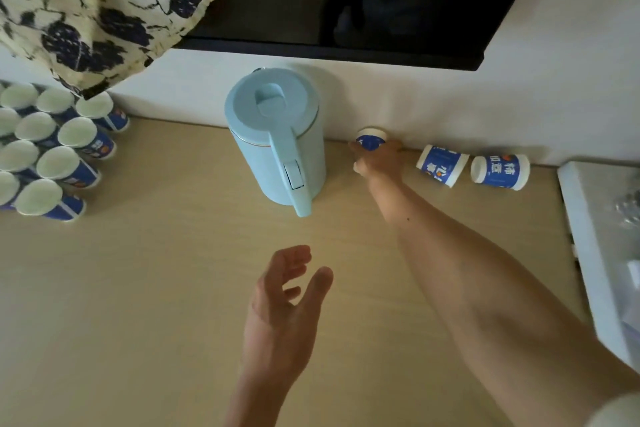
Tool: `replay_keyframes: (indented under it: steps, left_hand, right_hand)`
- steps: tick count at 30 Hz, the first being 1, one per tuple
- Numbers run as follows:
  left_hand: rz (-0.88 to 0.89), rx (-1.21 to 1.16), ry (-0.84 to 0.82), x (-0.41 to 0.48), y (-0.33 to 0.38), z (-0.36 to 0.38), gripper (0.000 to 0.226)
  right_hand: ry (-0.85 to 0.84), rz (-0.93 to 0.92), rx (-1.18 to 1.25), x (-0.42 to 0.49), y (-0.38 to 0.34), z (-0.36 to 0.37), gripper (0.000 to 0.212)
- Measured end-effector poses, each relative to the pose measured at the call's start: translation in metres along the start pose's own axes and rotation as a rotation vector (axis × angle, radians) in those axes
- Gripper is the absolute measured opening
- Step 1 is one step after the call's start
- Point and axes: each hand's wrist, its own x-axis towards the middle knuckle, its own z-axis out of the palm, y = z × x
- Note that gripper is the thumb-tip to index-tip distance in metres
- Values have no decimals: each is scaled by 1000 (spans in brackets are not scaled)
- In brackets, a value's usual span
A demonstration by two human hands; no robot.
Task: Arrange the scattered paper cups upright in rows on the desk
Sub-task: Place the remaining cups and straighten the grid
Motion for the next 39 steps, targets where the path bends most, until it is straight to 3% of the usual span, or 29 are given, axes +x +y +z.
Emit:
replay_keyframes:
  steps: [3, 7, 13, 21, 27, 30, 33, 36, 39]
  left_hand:
    - [-10, -1, 7, 2, -2, -5, 22]
    - [-15, 16, -4, 4, 4, -5, 22]
    - [-8, 13, -25, 12, 24, 11, 23]
    - [34, -29, -137, 21, 49, 61, 86]
    - [109, -88, -118, 18, 44, 80, 58]
    - [112, -105, -89, 17, 40, 79, 55]
    - [89, -108, -64, 15, 39, 75, 56]
    - [90, -113, -63, 10, 37, 73, 53]
    - [87, -121, -61, 4, 36, 72, 54]
  right_hand:
    - [15, 2, 17, 4, 4, 1, 84]
    - [15, -24, 248, -14, 10, -13, 71]
    - [-76, -247, 384, -83, 32, -70, 75]
    - [-294, -537, 335, -172, 63, -137, 93]
    - [-366, -621, 252, -178, 70, -161, 95]
    - [-384, -633, 171, -149, 75, -178, 99]
    - [-130, -560, 25, -97, 71, -185, 84]
    - [108, -551, -400, -42, 65, -179, 76]
    - [155, -628, -786, -6, 67, -167, 71]
